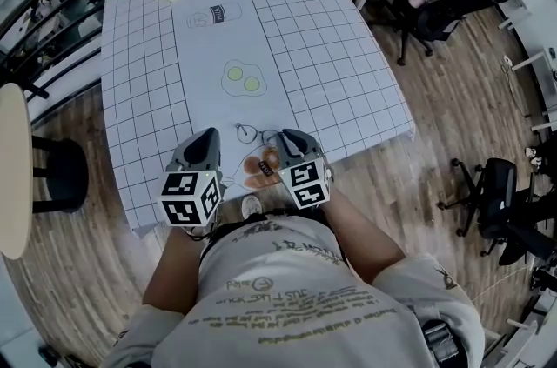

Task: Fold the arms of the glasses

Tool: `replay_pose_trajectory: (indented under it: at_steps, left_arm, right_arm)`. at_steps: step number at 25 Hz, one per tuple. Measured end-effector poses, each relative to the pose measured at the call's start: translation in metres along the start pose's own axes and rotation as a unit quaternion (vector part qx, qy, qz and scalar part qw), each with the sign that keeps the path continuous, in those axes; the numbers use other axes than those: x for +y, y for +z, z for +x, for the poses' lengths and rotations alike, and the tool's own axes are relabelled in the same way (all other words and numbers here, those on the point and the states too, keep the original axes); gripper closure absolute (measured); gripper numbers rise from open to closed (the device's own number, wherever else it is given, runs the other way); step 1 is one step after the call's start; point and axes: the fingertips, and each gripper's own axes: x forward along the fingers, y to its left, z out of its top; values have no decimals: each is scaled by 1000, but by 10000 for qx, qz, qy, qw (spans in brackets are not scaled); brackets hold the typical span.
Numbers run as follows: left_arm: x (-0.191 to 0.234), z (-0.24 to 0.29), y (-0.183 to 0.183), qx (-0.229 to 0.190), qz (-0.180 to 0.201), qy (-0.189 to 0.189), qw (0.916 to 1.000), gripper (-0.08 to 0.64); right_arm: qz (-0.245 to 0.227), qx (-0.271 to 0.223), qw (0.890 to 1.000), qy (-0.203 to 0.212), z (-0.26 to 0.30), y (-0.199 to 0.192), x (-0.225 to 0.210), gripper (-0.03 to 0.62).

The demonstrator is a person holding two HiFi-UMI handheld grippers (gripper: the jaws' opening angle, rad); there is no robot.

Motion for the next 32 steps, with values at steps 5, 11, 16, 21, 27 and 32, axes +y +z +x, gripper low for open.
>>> replay_pose_trajectory:
  at_steps: [5,11,16,21,27,32]
  left_arm:
    - [2,-1,-3,26,-22,4,10000,548]
    - [6,-2,-8,99,-27,36,9999,548]
    - [8,-2,-13,155,-8,47,9999,548]
    - [13,-4,-16,203,-11,88,9998,548]
    - [16,-2,-21,273,-14,93,9996,548]
    - [18,-3,-25,318,-25,100,9994,548]
  right_arm:
    - [-132,56,9999,3,7,-2,5,545]
    - [-647,28,9979,-7,17,1,15,545]
    - [-915,36,9958,60,28,2,24,545]
    - [-1468,49,9891,132,36,1,35,545]
    - [-1719,151,9846,268,49,-6,49,547]
    - [-1585,303,9862,375,58,-14,54,552]
